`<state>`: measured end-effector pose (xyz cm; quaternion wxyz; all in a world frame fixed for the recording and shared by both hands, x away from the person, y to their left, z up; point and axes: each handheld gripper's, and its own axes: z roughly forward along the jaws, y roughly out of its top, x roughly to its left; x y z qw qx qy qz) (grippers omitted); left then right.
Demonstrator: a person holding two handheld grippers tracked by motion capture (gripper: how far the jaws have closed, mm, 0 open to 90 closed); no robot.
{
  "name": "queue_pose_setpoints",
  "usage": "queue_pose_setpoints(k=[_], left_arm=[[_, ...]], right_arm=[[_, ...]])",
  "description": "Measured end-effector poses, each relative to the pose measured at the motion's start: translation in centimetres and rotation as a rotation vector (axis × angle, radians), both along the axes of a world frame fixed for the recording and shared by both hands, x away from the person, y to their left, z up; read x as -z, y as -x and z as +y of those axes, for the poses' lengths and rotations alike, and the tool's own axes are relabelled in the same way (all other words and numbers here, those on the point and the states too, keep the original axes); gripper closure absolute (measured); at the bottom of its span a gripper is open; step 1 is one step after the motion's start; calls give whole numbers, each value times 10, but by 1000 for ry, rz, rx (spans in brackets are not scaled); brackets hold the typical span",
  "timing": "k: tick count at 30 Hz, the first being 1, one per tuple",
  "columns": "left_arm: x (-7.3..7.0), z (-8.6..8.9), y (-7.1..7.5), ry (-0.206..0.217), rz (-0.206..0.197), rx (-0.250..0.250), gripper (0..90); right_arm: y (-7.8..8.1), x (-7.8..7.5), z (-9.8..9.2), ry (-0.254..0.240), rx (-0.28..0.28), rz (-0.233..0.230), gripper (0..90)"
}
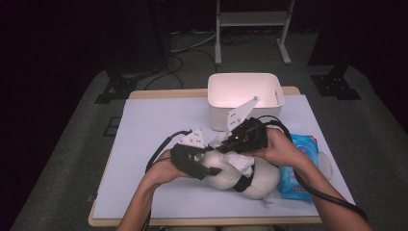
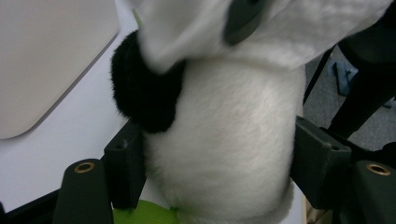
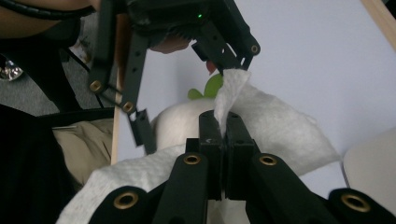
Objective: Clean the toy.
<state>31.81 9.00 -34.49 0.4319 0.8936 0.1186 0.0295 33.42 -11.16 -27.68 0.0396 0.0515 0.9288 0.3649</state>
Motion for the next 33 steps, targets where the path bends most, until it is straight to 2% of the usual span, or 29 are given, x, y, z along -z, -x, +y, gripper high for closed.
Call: queue_pose_setpoints(k=[4,9,13,14,21,25,33], left_arm=[[4,5,-1,13,10,-7,296],[7,7,-1,20,13,-11,296],[11,11,-1,21,21,-24,293],[12,12,-1,21,24,-27,292],[18,18,-1,20,37,-40,292],[19,19,0,24,35,-34,292],[21,21,0,29,42,-39,291]], right_arm=[[-4,2,4,23,-2,3,875],[-6,6,-6,18,23,19,875],[-2,9,-18,12,45,22,875],[-1,11,-22,15,42,16,875],[3,28,-42,46,84,52,875],[5,38,-53,37,95,72,875],[12,36,-65,26,110,65,874]])
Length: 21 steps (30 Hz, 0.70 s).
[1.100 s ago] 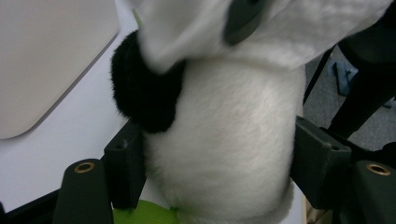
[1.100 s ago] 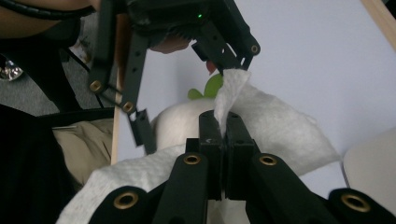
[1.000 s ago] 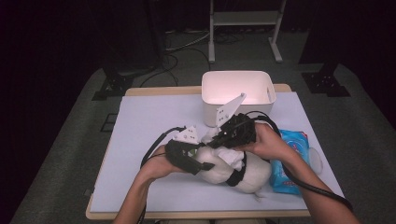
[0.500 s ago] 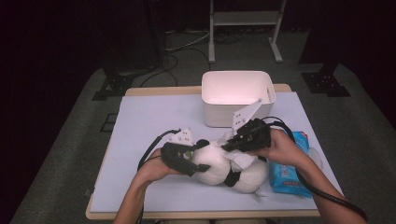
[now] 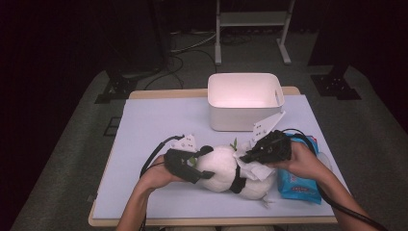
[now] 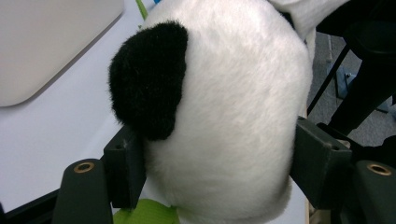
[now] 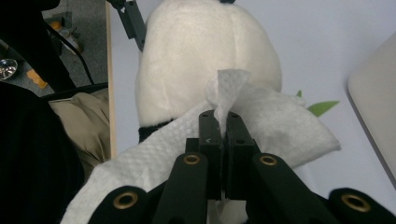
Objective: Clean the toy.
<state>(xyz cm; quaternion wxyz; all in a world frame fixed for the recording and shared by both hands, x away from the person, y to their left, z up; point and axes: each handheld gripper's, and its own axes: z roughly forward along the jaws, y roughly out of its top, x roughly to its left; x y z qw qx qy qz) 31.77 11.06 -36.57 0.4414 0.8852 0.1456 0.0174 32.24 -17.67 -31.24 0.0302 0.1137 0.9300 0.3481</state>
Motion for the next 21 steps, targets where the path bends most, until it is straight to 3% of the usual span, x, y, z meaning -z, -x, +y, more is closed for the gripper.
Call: queue_pose_setpoints(k=[12,21], left_arm=[[2,3,-2,-8,7,0,289],[4,5,-2,-12,15,-2,289]], right_arm=[[6,1,-35,-27,59,0,872],[8,13,-63,-51,121,23,872]])
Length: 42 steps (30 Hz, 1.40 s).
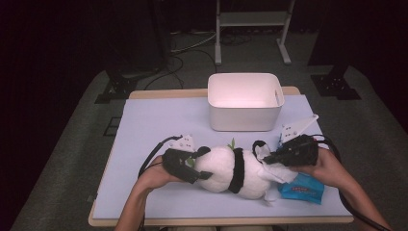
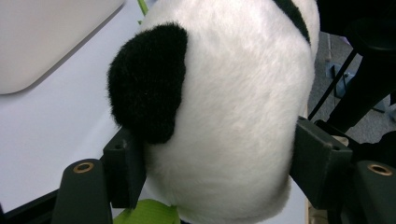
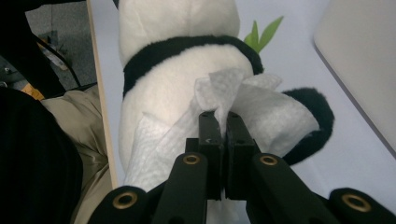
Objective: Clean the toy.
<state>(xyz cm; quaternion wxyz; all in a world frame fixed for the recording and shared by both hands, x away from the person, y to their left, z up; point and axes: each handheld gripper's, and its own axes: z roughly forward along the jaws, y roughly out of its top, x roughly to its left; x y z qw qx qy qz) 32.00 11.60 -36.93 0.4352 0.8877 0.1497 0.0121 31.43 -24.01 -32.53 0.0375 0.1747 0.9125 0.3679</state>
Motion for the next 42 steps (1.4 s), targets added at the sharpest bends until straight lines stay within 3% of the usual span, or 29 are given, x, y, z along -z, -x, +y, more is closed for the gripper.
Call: queue_pose_setpoints(k=[10,21,26,33,42], left_arm=[[2,2,-1,-2,6,-1,287],[0,1,1,-8,-9,7,289],[0,1,1,-8,-6,6,289],[-1,0,2,-10,-11,7,287],[0,0,0,-8,-1,3,284]], right_arm=[[-1,14,-17,-23,56,30,871],[-26,4,-11,-6,80,25,870],[-28,-1,2,-7,57,17,870],[-23,-11,28,14,-16,-18,870],[-19,-15,57,36,-84,-19,869]])
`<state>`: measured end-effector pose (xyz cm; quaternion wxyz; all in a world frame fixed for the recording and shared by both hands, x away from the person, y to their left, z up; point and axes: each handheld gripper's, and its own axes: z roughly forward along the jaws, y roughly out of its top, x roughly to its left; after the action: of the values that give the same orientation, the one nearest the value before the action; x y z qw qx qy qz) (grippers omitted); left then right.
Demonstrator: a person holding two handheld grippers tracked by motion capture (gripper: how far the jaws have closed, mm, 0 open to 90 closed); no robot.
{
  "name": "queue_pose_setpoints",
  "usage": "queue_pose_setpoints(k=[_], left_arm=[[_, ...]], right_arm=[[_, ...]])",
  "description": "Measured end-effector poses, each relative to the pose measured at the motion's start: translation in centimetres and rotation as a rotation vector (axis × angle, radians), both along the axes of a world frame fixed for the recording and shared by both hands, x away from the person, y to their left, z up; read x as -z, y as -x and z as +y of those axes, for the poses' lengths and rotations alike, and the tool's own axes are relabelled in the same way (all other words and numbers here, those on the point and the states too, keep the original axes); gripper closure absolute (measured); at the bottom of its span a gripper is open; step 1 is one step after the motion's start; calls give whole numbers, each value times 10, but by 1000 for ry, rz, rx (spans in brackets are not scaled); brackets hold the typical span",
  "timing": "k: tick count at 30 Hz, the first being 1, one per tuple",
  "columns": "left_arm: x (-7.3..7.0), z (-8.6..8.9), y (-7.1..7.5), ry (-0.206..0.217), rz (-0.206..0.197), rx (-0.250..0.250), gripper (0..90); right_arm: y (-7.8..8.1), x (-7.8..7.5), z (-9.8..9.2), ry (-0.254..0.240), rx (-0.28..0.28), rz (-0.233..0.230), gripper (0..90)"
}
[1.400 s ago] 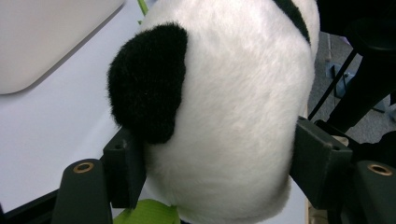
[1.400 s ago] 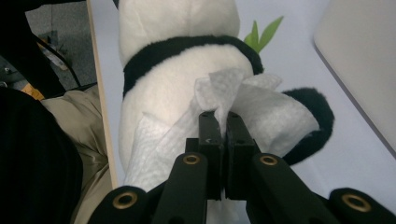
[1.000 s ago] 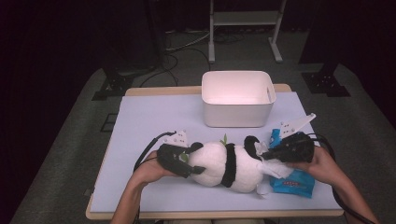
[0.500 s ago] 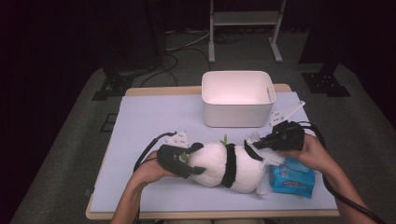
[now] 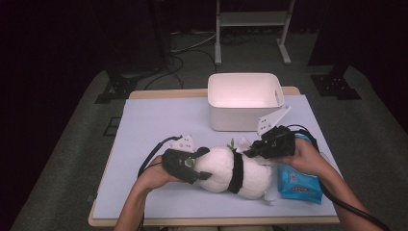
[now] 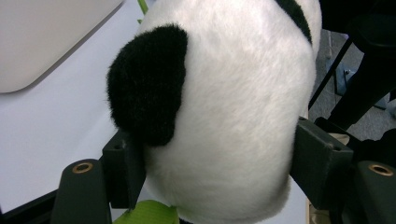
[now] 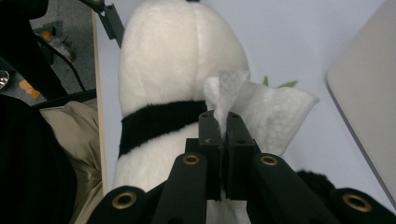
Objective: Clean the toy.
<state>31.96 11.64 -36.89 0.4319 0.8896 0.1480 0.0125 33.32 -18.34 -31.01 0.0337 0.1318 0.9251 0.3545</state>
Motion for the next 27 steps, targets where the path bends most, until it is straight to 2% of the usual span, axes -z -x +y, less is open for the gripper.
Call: queue_pose_setpoints(k=[10,13,16,27], left_arm=[[0,0,-1,2,1,4,284],[1,1,-2,6,3,4,284],[1,1,-2,7,5,1,284],[2,2,-2,19,10,-3,282]], right_arm=[[5,-2,31,25,-83,-2,870],[9,-2,33,36,-96,-5,870],[12,-1,30,44,-91,-3,869],[18,4,-3,18,-48,20,870]])
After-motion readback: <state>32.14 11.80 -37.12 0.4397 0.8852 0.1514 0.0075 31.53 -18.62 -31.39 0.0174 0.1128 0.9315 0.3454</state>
